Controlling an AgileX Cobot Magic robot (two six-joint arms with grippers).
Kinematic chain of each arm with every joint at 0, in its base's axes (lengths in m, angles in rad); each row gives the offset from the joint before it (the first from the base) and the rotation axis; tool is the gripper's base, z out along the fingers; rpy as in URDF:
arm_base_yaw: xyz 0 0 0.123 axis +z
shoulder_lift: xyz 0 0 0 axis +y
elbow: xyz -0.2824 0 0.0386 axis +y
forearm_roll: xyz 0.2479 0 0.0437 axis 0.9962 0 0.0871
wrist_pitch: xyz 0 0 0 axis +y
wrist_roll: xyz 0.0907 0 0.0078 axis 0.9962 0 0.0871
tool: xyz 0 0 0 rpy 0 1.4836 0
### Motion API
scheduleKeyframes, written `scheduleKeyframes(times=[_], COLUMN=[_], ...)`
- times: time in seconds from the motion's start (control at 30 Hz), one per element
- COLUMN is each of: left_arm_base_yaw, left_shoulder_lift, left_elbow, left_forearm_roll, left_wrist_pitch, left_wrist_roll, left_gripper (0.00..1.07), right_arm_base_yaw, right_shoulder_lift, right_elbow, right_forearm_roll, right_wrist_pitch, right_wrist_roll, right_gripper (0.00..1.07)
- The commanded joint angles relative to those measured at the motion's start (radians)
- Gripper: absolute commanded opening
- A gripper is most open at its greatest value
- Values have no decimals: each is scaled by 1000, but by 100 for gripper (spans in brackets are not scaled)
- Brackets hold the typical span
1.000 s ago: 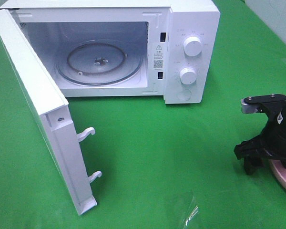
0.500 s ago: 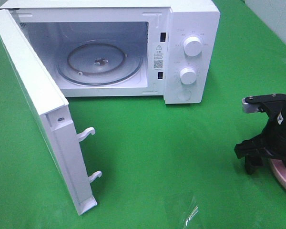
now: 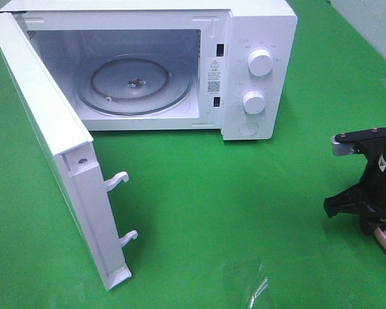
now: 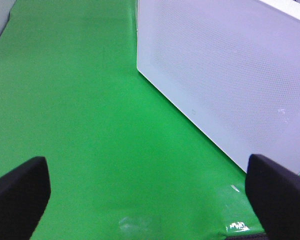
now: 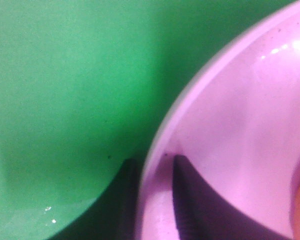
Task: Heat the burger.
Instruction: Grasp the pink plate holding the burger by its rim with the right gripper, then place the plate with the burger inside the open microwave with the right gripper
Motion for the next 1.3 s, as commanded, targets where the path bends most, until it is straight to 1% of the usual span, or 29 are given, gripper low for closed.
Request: scheduleKeyframes(times=[0.03, 0.3, 0.5, 0.63, 0.8, 0.83, 0.93, 0.97, 1.07, 1.1, 1.13, 1.2, 1.23, 1.27, 1.3], left_arm_base_yaw=[-1, -1, -1, -1, -1, -1, -1, -1, -1, -1, -1, -1, -1, -1, -1], left_shoulder_lift=[-15, -15, -15, -15, -15, -15, -15, -15, -15, -15, -15, -15, -15, -15, -15], left_elbow=[1, 1, 1, 1, 1, 1, 1, 1, 1, 1, 1, 1, 1, 1, 1], left_forearm_roll=[-6, -6, -6, -6, -6, -6, -6, -6, -6, -6, -6, -6, -6, -6, -6], left_wrist_pitch=[-14, -14, -14, -14, -14, -14, -14, -14, -14, -14, -14, -14, -14, -14, -14], left_wrist_roll=[1, 1, 1, 1, 1, 1, 1, 1, 1, 1, 1, 1, 1, 1, 1], left_gripper=[98, 98, 98, 98, 98, 98, 98, 98, 98, 98, 98, 98, 98, 98, 98], right_arm_base_yaw=[-7, -4, -1, 58, 91, 110, 129, 151, 171, 193, 193, 237, 237, 260, 260], right_shoulder_lift=[13, 13, -3, -17, -17, -17, -17, -17, -17, -17, -17, -17, -17, -17, -17], right_elbow=[7, 7, 7, 7, 7, 7, 7, 7, 7, 7, 7, 7, 7, 7, 7], right_forearm_roll=[-23, -21, -14, -18, -31, -43, -63, -80, -96, -111, -111, -137, -137, -147, -147], right_wrist_pitch=[20, 29, 80, 133, 160, 177, 191, 210, 226, 238, 238, 265, 265, 286, 286], right_wrist_roll=[10, -4, -11, -11, -9, 4, 24, 40, 57, 70, 70, 88, 88, 93, 93], right_gripper=[1, 0, 0, 0, 0, 0, 0, 0, 0, 0, 0, 0, 0, 0, 0])
